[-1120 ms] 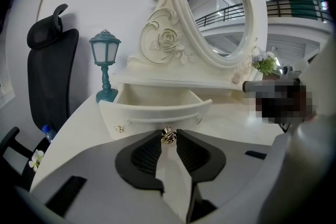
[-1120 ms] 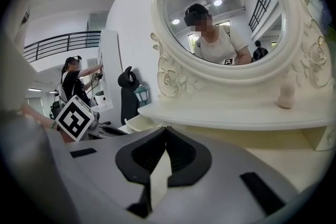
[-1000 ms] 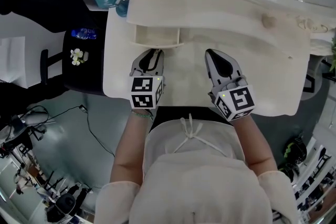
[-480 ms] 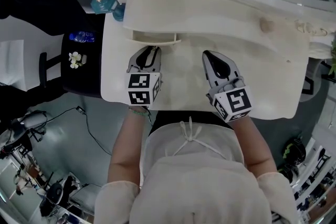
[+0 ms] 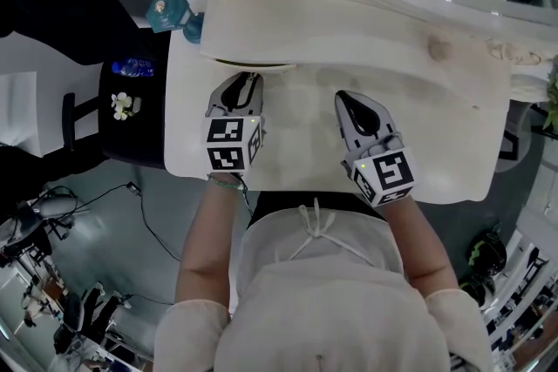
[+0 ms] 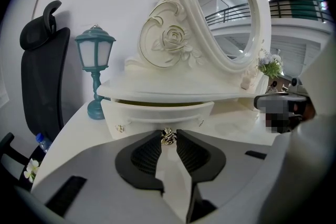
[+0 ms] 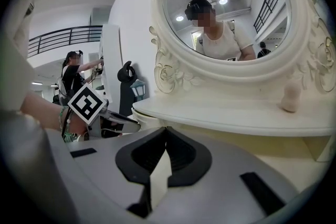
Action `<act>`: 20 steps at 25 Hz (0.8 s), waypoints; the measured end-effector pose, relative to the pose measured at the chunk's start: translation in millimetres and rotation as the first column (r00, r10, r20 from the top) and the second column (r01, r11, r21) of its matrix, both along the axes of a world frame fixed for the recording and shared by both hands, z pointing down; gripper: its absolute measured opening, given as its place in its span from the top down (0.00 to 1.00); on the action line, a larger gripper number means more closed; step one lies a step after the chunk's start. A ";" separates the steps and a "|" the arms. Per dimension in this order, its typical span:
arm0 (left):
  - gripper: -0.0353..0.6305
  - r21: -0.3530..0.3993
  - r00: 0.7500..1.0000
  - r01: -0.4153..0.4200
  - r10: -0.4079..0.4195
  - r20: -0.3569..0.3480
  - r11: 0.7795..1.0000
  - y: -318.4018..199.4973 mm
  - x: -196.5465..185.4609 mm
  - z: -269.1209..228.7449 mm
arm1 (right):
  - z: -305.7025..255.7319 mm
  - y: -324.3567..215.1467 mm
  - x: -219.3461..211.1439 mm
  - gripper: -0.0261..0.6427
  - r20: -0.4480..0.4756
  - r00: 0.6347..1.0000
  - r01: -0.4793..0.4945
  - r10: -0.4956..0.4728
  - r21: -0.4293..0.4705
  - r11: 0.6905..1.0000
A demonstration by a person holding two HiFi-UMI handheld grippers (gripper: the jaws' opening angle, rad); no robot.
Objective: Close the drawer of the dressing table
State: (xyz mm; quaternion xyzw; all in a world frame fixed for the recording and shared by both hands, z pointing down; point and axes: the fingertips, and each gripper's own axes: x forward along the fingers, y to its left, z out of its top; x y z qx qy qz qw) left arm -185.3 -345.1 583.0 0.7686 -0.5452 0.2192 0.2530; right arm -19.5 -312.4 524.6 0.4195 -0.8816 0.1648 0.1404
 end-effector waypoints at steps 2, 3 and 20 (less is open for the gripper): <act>0.79 0.001 1.000 -0.006 0.006 0.003 1.000 -4.1 0.4 0.1 | 0.6 -1.5 0.8 0.95 -0.002 1.000 -0.005 0.005 -0.001 1.000; 0.79 0.002 1.000 -0.009 0.009 0.006 1.000 -5.2 0.3 0.3 | 0.0 -2.5 1.1 0.95 -0.001 1.000 -0.009 0.009 0.001 1.000; 0.79 0.066 0.999 -0.012 0.015 -0.048 0.998 -27.1 0.9 1.0 | -9.8 -14.7 -1.4 0.95 -0.039 0.999 -0.005 0.008 0.058 0.998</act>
